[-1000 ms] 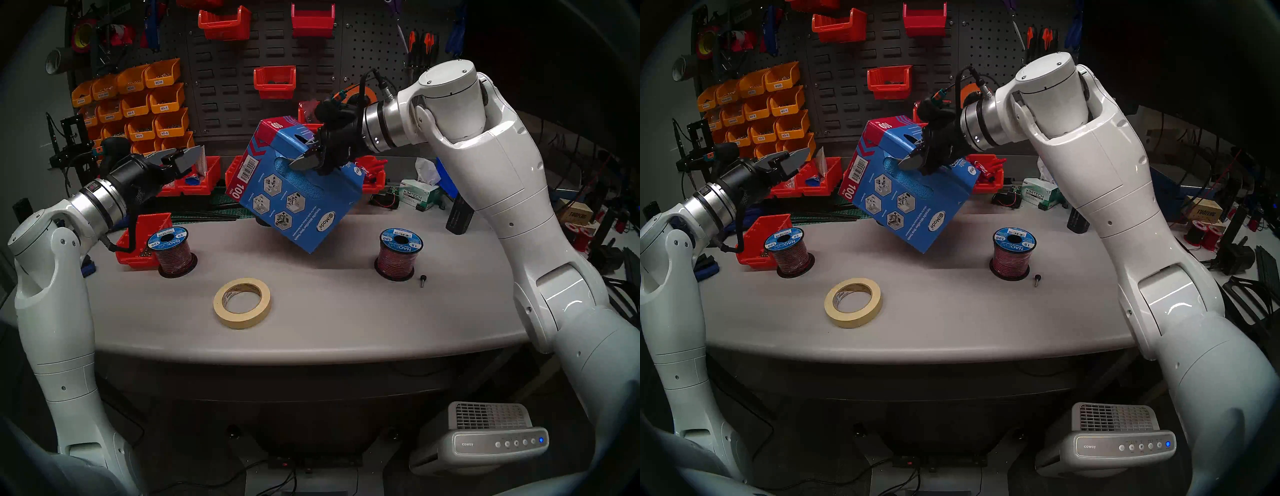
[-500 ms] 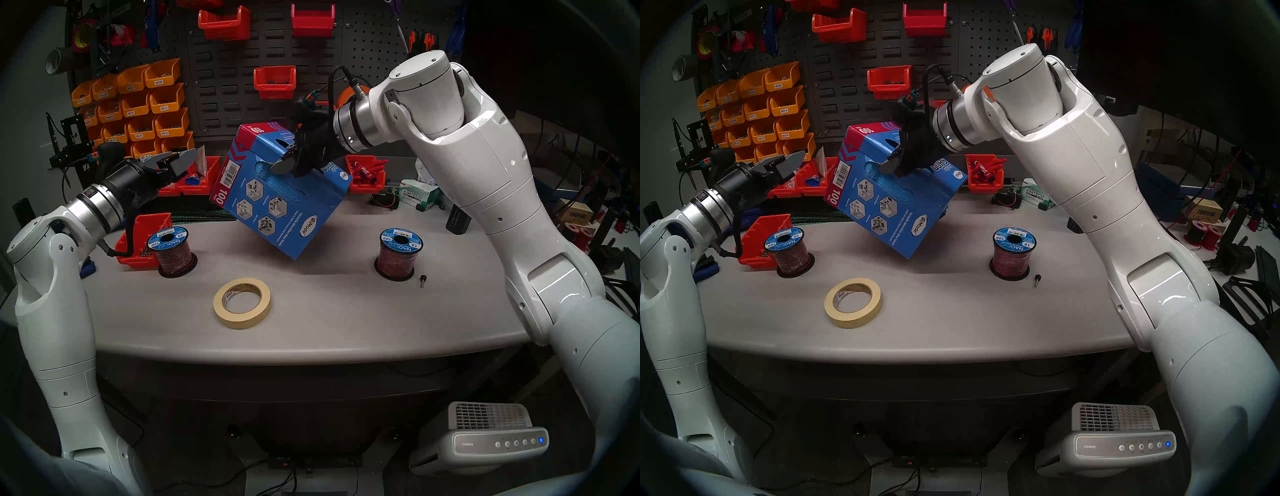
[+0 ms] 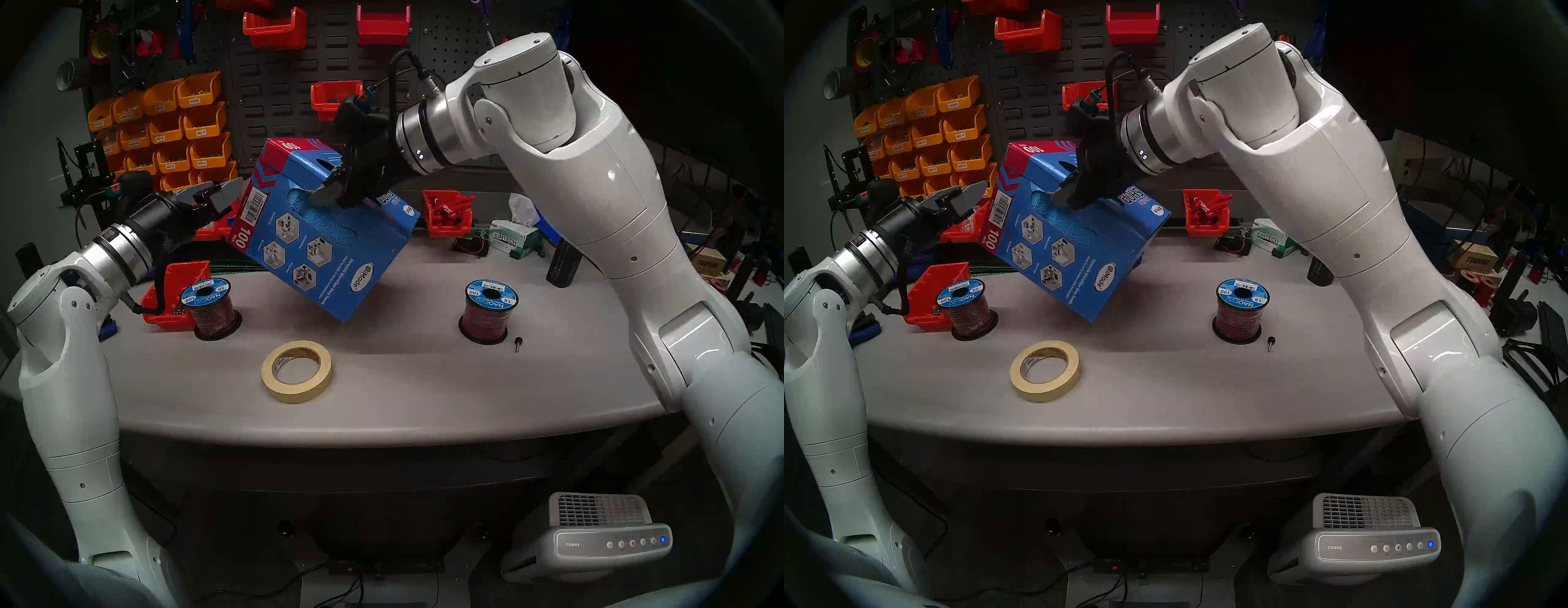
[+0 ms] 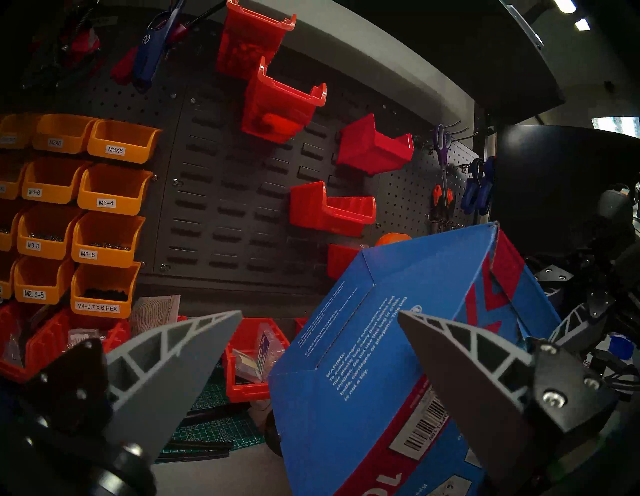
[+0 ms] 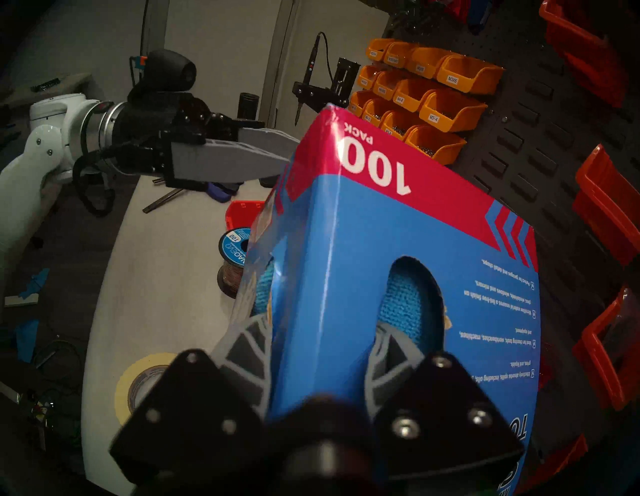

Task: Take out a shop towel

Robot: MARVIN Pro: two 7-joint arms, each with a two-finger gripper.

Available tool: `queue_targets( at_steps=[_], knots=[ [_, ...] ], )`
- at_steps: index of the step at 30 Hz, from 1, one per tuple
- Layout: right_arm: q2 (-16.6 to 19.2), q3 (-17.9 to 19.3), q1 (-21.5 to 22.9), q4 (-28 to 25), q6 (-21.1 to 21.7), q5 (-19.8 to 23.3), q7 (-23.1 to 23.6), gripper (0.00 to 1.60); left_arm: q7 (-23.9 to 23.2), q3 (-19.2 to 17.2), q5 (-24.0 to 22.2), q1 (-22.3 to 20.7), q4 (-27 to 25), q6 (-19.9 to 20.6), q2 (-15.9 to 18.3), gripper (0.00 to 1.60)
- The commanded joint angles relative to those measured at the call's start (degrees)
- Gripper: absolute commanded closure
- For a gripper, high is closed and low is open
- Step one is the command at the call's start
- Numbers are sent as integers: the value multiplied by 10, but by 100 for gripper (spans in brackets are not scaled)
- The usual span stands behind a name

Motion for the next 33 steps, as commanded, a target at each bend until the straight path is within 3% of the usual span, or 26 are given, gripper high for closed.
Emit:
queue_targets(
  at_steps=[1, 10, 20, 25, 33],
  knots=[
    [63, 17, 51, -37, -3, 54, 64, 160, -7, 4, -7, -10, -29, -8, -3, 0],
    [119, 9, 48, -52, -3, 114, 57, 160, -12, 4, -6, -5, -40, -8, -7, 0],
    [190, -41, 74, -61, -3, 185, 64, 160, -14, -9, -4, 3, -42, -8, -14, 0],
    [204, -74, 95, -46, -3, 209, 66, 160, -17, -19, -4, 13, -41, -9, -19, 0],
    [188, -115, 125, 0, -3, 215, 68, 160, -21, -31, -4, 23, -40, -11, -26, 0]
  ],
)
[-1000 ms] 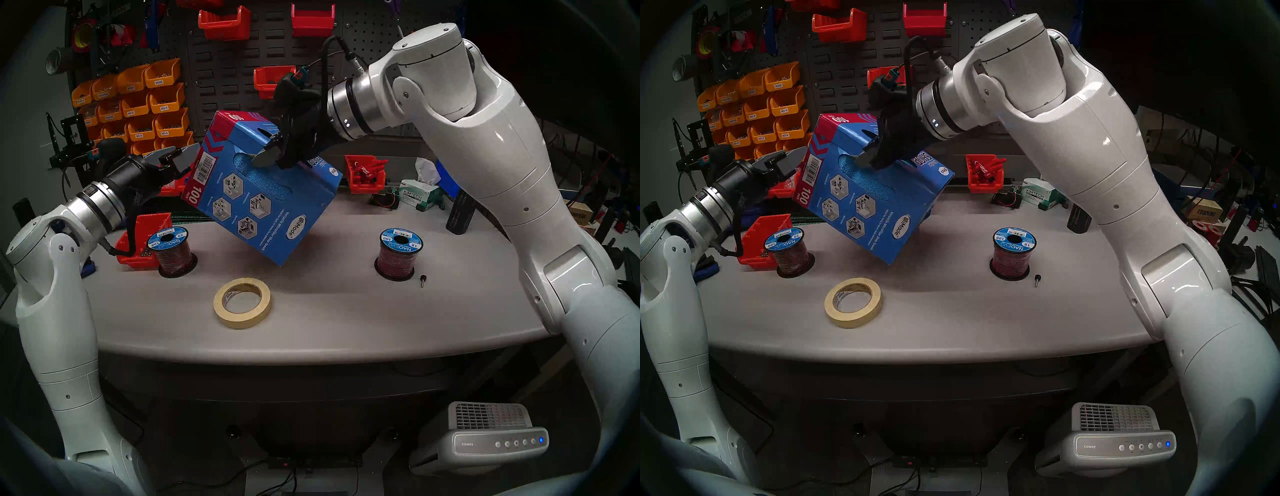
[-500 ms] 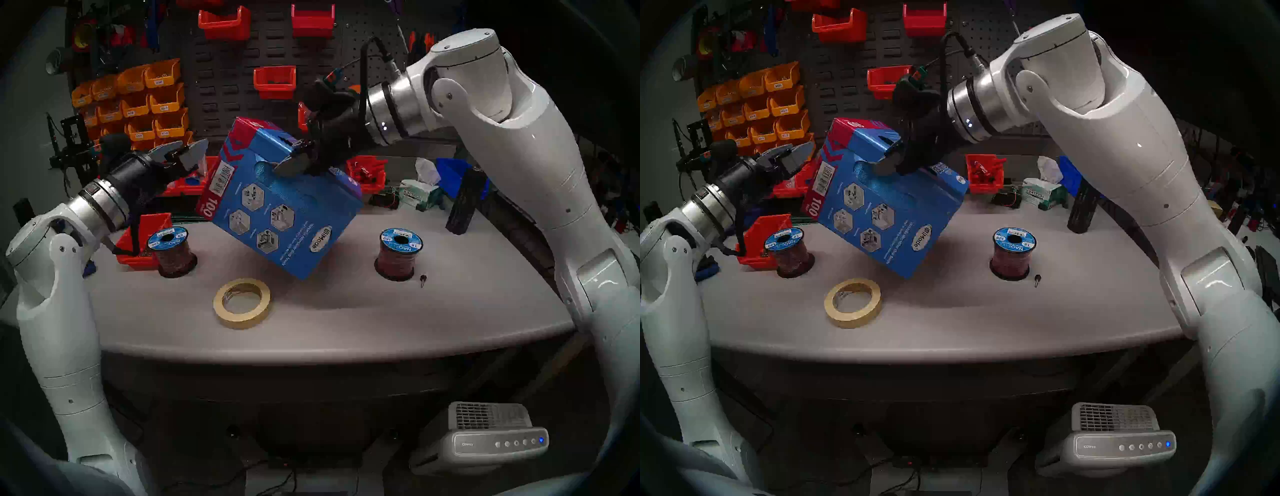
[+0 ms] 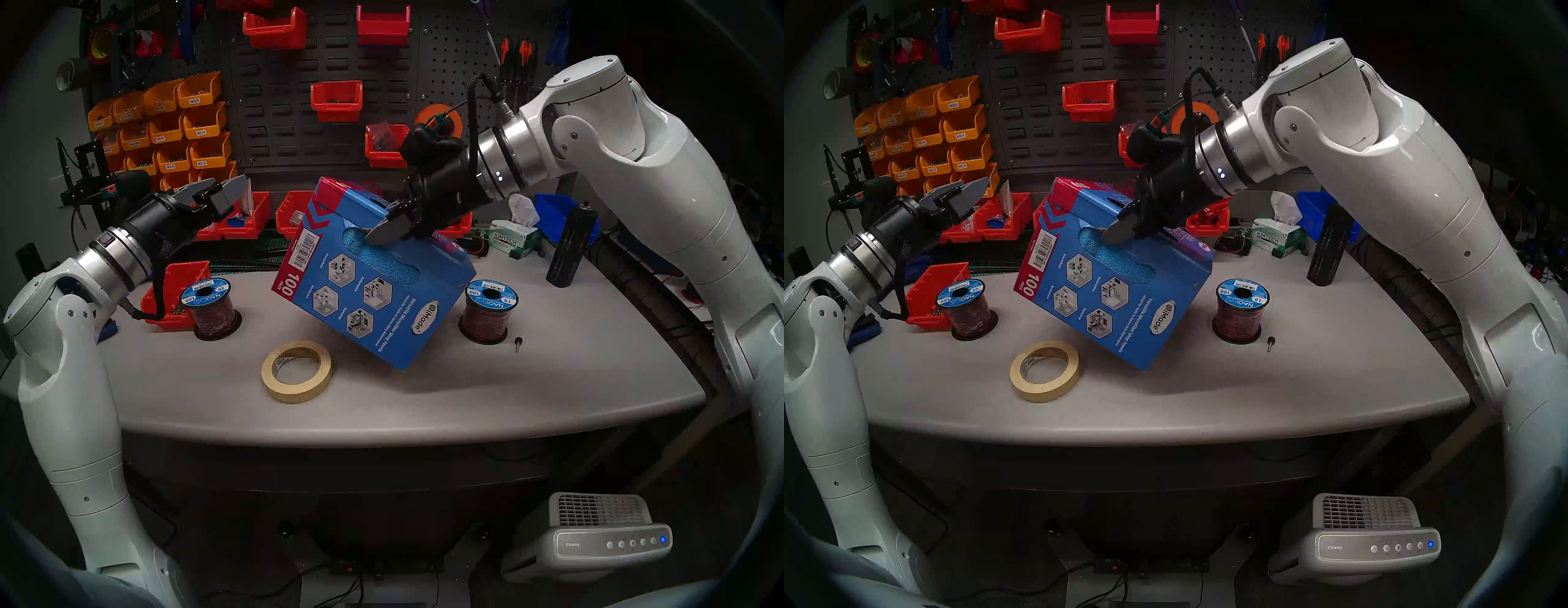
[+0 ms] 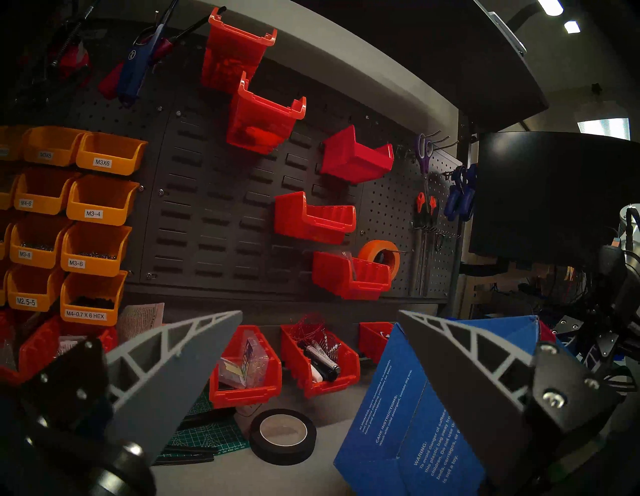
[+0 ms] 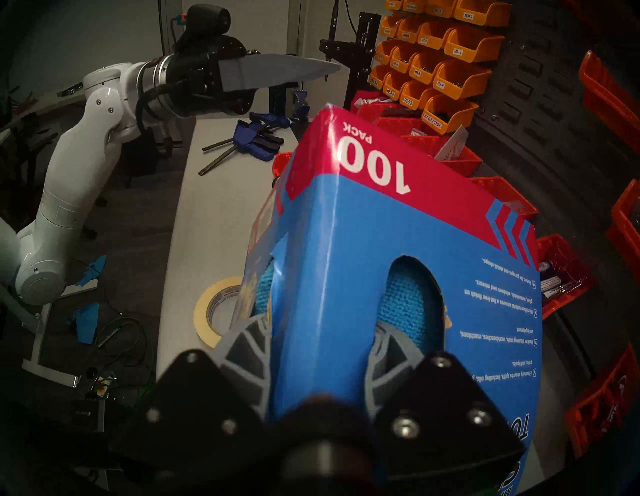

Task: Take out a shop towel

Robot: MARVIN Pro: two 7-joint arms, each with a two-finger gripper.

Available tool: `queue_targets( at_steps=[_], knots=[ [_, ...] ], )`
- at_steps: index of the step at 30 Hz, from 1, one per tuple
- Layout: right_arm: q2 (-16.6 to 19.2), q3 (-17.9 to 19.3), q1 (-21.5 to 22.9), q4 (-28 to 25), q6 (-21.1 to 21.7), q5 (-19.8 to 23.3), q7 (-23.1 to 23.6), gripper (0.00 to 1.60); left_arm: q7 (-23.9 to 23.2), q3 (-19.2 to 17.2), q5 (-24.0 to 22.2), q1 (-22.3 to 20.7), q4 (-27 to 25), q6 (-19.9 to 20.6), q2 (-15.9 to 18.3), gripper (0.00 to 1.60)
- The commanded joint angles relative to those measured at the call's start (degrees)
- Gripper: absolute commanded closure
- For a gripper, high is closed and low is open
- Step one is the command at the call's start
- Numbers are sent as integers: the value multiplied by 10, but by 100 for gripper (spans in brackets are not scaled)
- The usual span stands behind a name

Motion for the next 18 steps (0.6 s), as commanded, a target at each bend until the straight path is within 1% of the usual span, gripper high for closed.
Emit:
queue_targets(
  at_steps=[1, 2, 3, 7, 10, 11, 12, 13, 15, 18],
  knots=[
    [-7, -2, 56, 32, -1, 5, 53, 120, -4, -15, -4, 3, -12, -9, -3, 0],
    [-8, -12, 68, 43, -1, 6, 62, 8, -5, -16, -4, 4, -12, -10, -4, 0],
    [-11, -17, 72, 49, -1, 4, 62, 0, -6, -18, -4, 6, -12, -10, -5, 0],
    [-24, -30, 85, 75, -1, 0, 59, 0, -8, -23, -3, 9, -14, -12, -7, 0],
    [-33, -48, 107, 98, -1, -1, 66, 0, -10, -27, -2, 10, -14, -13, -7, 0],
    [-36, -46, 105, 101, -1, 0, 61, 0, -10, -28, -2, 10, -14, -14, -7, 0],
    [-37, -56, 117, 108, -1, -2, 66, 0, -10, -29, -2, 9, -13, -14, -7, 0],
    [-40, -47, 108, 107, -1, -1, 55, 0, -10, -29, -1, 9, -13, -15, -7, 0],
    [-42, -57, 125, 116, -1, -2, 62, 0, -11, -29, 0, 8, -13, -16, -6, 0],
    [-39, -57, 136, 118, -3, 2, 61, 0, -14, -24, 2, 6, -15, -19, -3, 0]
  ],
)
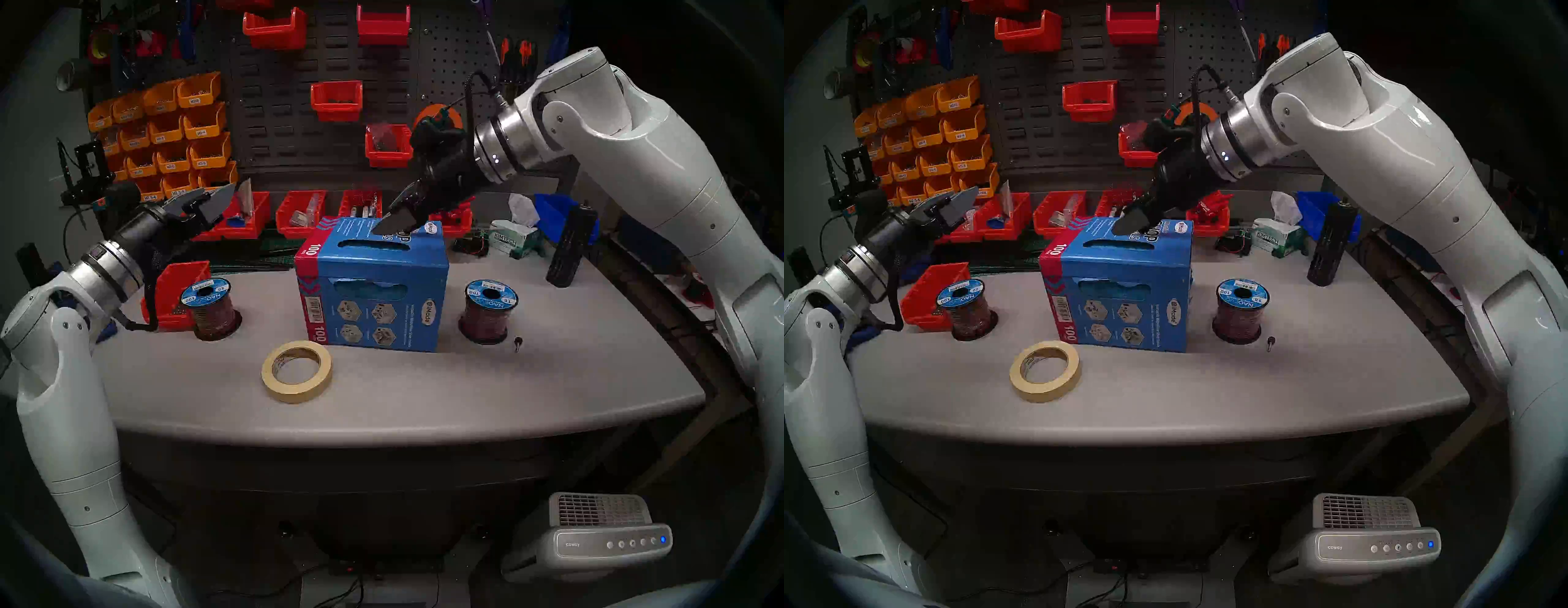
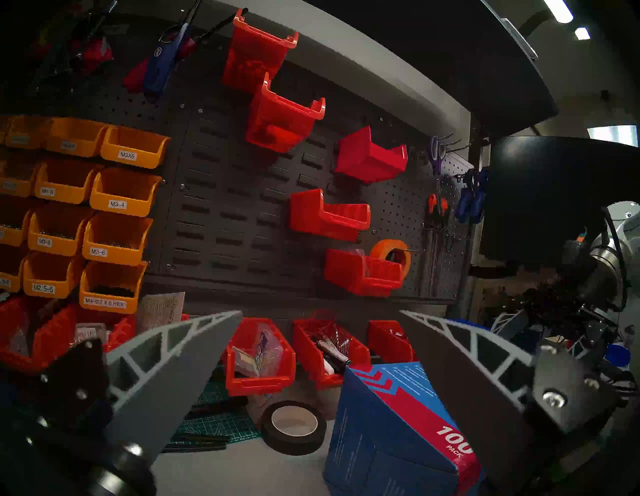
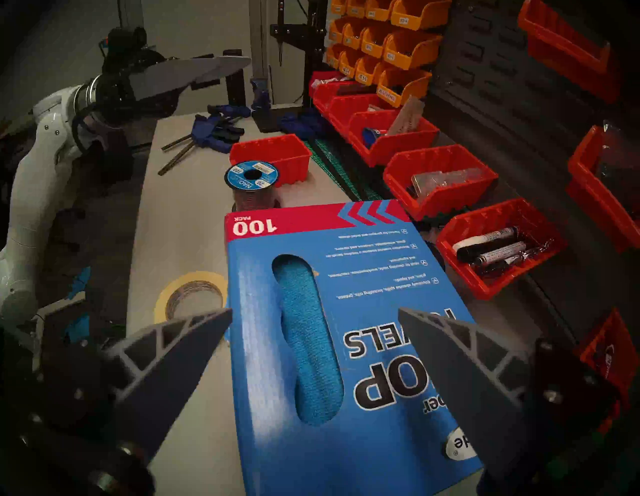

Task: Take out a shop towel

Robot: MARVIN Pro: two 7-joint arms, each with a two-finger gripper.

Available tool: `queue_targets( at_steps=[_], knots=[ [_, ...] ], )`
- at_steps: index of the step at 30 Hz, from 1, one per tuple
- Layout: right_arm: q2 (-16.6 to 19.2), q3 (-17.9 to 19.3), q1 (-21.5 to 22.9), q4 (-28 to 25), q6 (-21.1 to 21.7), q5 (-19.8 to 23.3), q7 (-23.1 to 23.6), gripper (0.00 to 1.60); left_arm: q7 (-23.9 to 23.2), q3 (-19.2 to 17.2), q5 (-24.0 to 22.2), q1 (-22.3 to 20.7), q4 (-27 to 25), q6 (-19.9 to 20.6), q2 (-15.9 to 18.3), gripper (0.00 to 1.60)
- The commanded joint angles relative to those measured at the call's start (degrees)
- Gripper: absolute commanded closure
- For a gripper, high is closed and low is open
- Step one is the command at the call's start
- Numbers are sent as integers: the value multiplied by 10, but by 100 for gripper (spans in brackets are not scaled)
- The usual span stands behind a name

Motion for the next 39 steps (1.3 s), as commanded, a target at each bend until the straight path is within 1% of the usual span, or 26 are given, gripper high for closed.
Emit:
queue_targets(
  at_steps=[1, 3, 5, 10, 11, 13, 14, 15, 16, 18, 19, 20, 22, 23, 24, 26, 27, 28, 29, 30, 31, 32, 33, 36, 38, 39],
  knots=[
    [-5, 14, 59, 6, -3, 5, 57, 0, -6, 2, 1, -12, -15, -13, 9, 0],
    [8, 5, 74, 2, -5, 7, 63, 0, -9, 7, 1, -20, -19, -16, 15, 0],
    [20, 5, 77, -6, -9, 9, 60, 0, -10, 11, 1, -27, -22, -17, 19, 0],
    [55, 13, 81, -32, -18, 20, 64, 0, -14, 35, 2, -50, -30, -18, 35, 0],
    [66, 16, 81, -39, -26, 21, 72, 0, -16, 43, 3, -54, -31, -19, 39, 0],
    [83, 21, 76, -51, -34, 27, 71, 0, -18, 57, 5, -61, -36, -19, 44, 0],
    [83, 21, 76, -51, -34, 27, 71, 0, -18, 57, 5, -61, -36, -19, 44, 0],
    [98, 34, 67, -59, -53, 35, 66, 0, -22, 70, 4, -68, -40, -18, 50, 0],
    [98, 41, 61, -57, -59, 38, 65, 0, -23, 76, 5, -71, -43, -18, 53, 0],
    [112, 56, 45, -57, -82, 51, 59, 0, -27, 87, 8, -74, -47, -21, 58, 0],
    [112, 56, 45, -57, -82, 51, 59, 0, -27, 87, 8, -74, -47, -21, 58, 0],
    [121, 65, 35, -56, -98, 57, 53, 0, -29, 92, 9, -76, -49, -21, 62, 0],
    [135, 77, 14, -51, -117, 67, 53, 0, -30, 101, 12, -80, -53, -23, 66, 0],
    [145, 87, -9, -42, -134, 78, 50, 0, -31, 106, 14, -82, -55, -23, 69, 0],
    [151, 87, -19, -40, -144, 80, 51, 0, -32, 109, 15, -83, -56, -23, 71, 0],
    [166, 85, -43, -37, -166, 88, 50, 0, -34, 113, 18, -84, -58, -23, 75, 0],
    [168, 76, -46, -34, -172, 92, 49, 0, -35, 115, 20, -84, -60, -23, 76, 0],
    [168, 76, -46, -34, -172, 92, 49, 0, -35, 115, 20, -84, -60, -23, 76, 0],
    [179, 72, -57, -36, -185, 98, 49, 0, -36, 117, 22, -84, -61, -24, 79, 0],
    [184, 59, -70, -33, -199, 108, 52, 0, -37, 119, 26, -84, -63, -24, 81, 0],
    [187, 54, -77, -32, -208, 113, 51, 0, -38, 120, 28, -84, -64, -24, 84, 0],
    [187, 54, -77, -32, -208, 113, 51, 0, -38, 120, 28, -84, -64, -24, 84, 0],
    [190, 54, -92, -32, -219, 120, 51, 0, -39, 122, 31, -84, -64, -24, 85, 0],
    [196, 35, -112, -26, -244, 133, 48, 0, -43, 128, 40, -84, -68, -26, 92, 0],
    [203, 27, -132, -26, -268, 144, 45, 0, -46, 133, 46, -84, -71, -26, 97, 0],
    [209, 26, -155, -26, -292, 157, 40, 0, -51, 140, 51, -85, -74, -27, 103, 0]
  ],
)
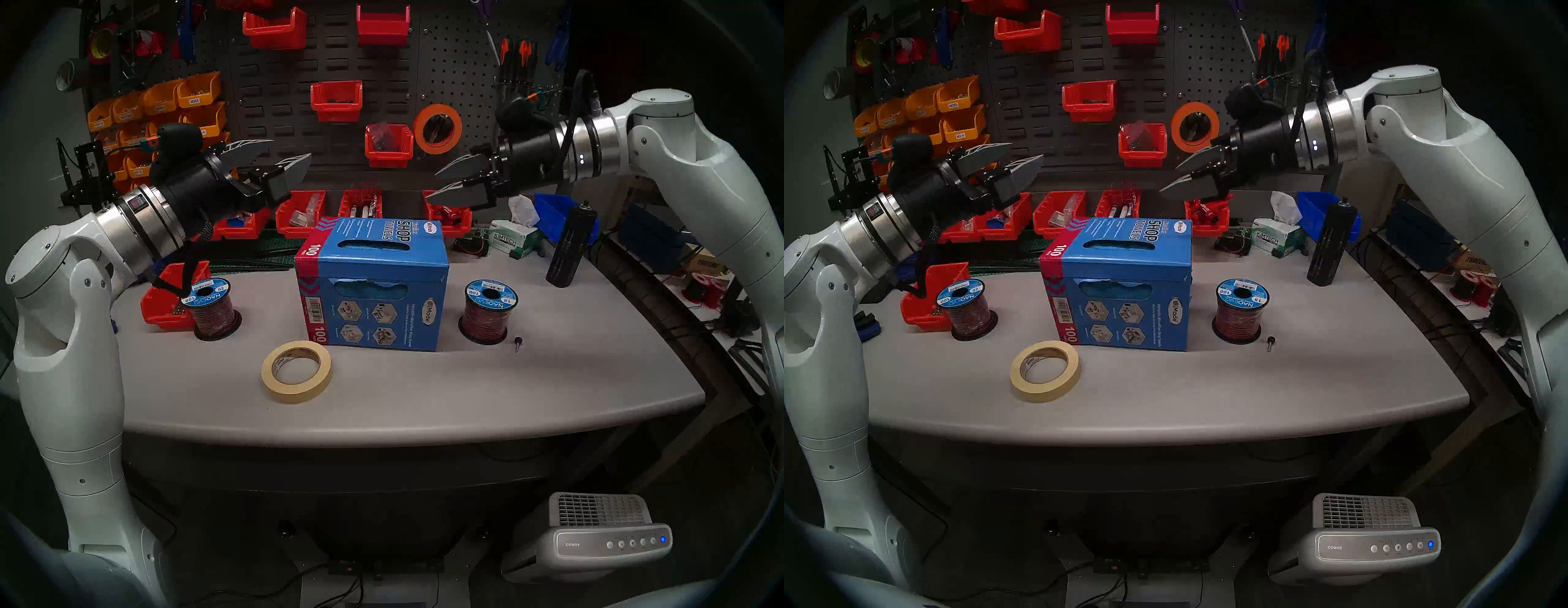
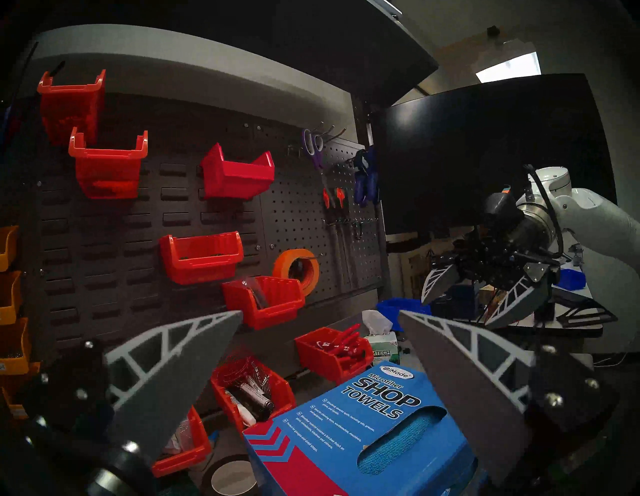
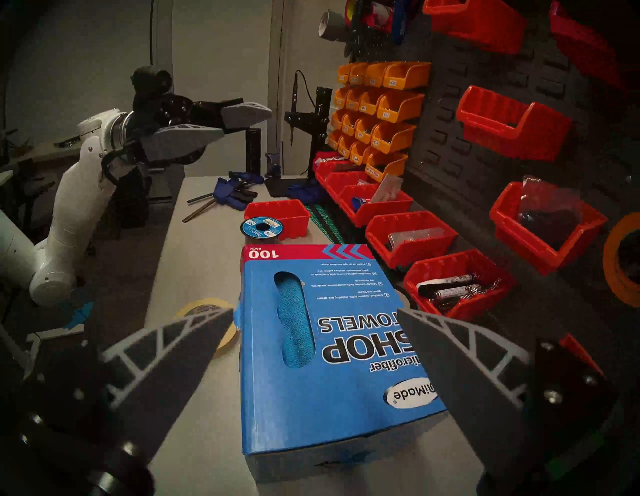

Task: Take out a shop towel

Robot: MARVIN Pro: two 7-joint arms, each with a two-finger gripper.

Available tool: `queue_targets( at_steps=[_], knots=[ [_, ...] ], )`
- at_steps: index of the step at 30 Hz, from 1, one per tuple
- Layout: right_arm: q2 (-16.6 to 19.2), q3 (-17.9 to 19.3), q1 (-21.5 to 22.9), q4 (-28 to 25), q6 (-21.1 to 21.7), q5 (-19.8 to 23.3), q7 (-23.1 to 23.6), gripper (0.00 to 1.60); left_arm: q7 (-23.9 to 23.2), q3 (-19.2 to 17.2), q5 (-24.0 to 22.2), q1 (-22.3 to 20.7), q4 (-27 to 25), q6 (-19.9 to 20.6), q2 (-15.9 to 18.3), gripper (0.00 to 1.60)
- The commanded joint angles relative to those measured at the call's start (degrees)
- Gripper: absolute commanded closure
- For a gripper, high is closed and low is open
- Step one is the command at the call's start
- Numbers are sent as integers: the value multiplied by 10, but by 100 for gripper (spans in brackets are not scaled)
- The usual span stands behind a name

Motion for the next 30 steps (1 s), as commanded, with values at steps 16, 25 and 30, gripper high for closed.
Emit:
queue_targets(
  at_steps=[16, 25, 30],
  knots=[
    [109, 45, -158, -28, -201, 115, -45, 0, -20, 65, 51, -23, -24, -17, 38, 0],
    [153, 55, -239, -64, -289, 162, -67, 0, -27, 100, 78, -23, -23, -26, 49, 0],
    [168, 52, -277, -80, -337, 183, -78, 0, -35, 125, 95, -25, -28, -40, 58, 0]
  ],
)
